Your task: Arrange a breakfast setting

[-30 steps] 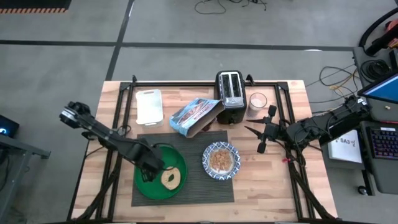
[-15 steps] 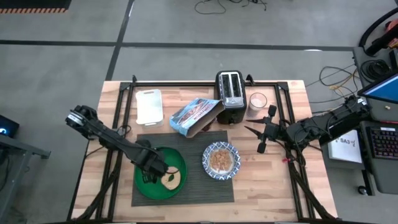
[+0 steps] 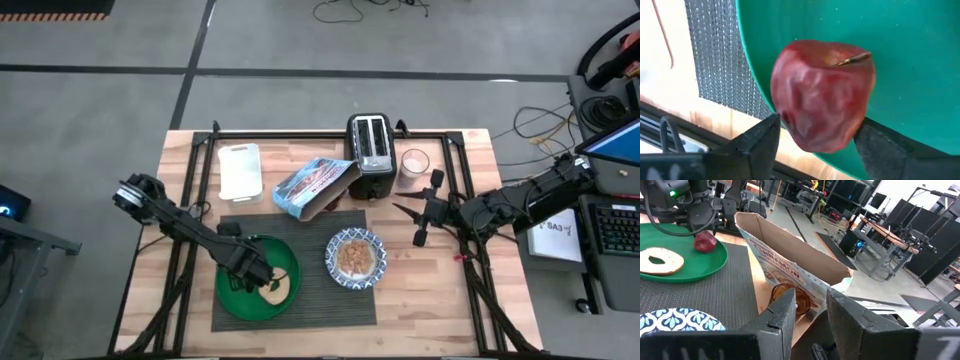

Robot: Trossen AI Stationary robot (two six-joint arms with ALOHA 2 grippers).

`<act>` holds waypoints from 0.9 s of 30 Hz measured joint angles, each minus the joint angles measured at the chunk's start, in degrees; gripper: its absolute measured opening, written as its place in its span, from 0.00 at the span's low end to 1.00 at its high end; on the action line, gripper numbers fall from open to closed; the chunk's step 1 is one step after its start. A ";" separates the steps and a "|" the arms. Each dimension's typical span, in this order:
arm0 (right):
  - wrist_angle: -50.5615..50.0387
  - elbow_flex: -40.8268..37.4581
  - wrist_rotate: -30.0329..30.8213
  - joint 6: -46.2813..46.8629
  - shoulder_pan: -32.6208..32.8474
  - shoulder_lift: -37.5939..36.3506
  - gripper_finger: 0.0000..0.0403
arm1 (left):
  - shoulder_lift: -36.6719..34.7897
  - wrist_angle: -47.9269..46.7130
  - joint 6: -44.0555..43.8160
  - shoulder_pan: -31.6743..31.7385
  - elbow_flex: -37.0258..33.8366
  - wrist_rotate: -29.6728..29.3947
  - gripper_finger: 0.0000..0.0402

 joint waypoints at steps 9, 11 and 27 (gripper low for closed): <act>0.00 0.00 0.12 2.14 0.00 0.07 0.25 | -2.42 -4.03 3.40 -0.01 3.30 -3.31 0.65; -0.09 0.00 -0.04 2.71 0.00 0.07 0.25 | -3.23 -5.57 3.31 0.00 4.73 -6.90 0.65; -0.13 7.31 -9.04 -0.16 -4.14 10.40 0.25 | -14.03 -0.48 5.19 -0.23 6.52 -39.58 0.64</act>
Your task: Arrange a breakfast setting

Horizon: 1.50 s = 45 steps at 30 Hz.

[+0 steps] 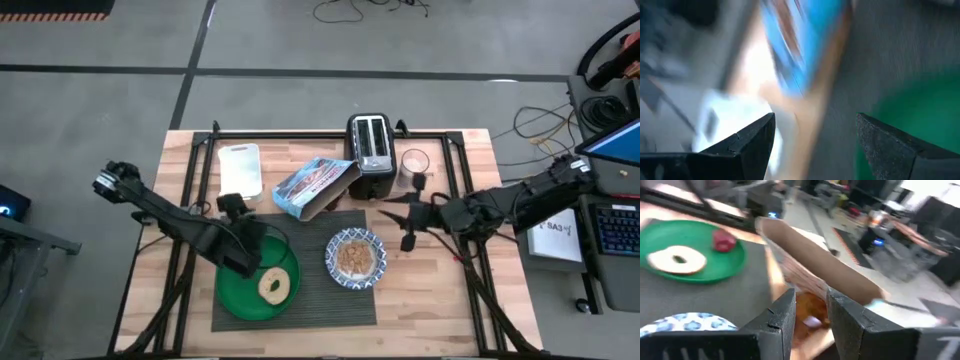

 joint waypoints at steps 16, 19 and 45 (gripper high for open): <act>-16.59 12.67 -13.99 2.11 -16.12 17.04 0.23 | -19.58 23.98 11.18 0.16 -19.00 -36.83 0.64; -16.55 14.45 -15.34 0.39 -17.05 20.16 0.29 | -20.64 25.78 11.03 0.16 -21.31 -39.91 0.64; -39.58 36.29 -5.76 -24.64 -20.99 46.35 0.36 | -19.96 28.32 5.26 0.16 -28.76 -45.04 0.64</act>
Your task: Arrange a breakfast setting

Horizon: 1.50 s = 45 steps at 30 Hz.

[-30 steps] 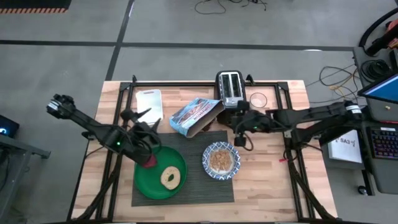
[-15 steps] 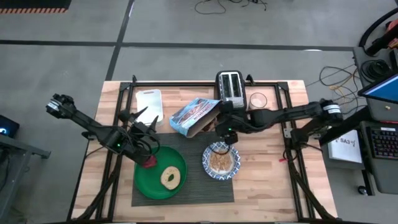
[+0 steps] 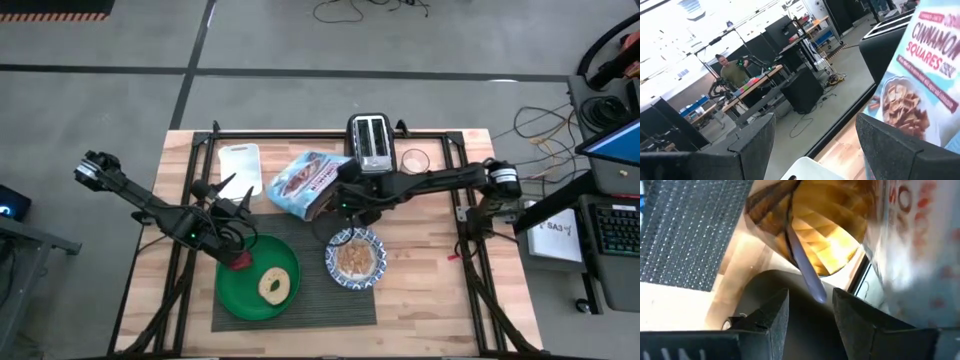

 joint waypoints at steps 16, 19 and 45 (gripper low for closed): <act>0.20 0.20 -2.26 -0.65 -0.24 -1.98 0.28 | -0.02 0.15 -0.06 0.00 1.01 -0.02 0.64; 0.35 0.18 -3.50 -0.53 -0.24 -1.74 0.25 | -0.02 0.17 -0.16 0.00 0.99 -0.02 0.64; 1.48 1.67 -6.03 -2.32 -0.24 -1.83 0.04 | -0.02 0.22 -0.16 -0.01 1.30 0.00 0.64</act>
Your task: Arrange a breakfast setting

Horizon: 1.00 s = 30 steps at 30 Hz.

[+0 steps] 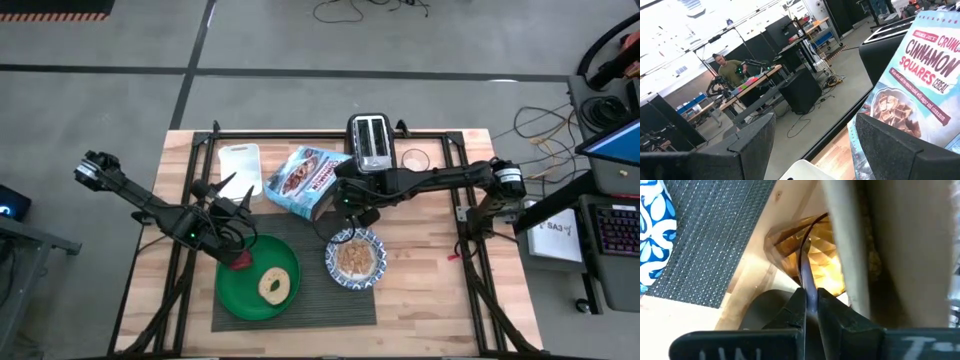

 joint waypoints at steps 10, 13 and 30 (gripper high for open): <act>-6.85 7.27 -0.15 2.04 0.00 -0.04 0.04 | 0.00 0.22 0.00 0.01 0.02 0.00 0.64; -9.48 10.10 -0.93 3.91 0.00 -0.04 0.04 | 0.00 0.28 0.00 0.01 0.02 0.00 0.64; -16.53 24.19 -6.53 12.11 0.02 -0.04 0.04 | 0.00 0.85 0.00 0.00 0.04 0.00 0.64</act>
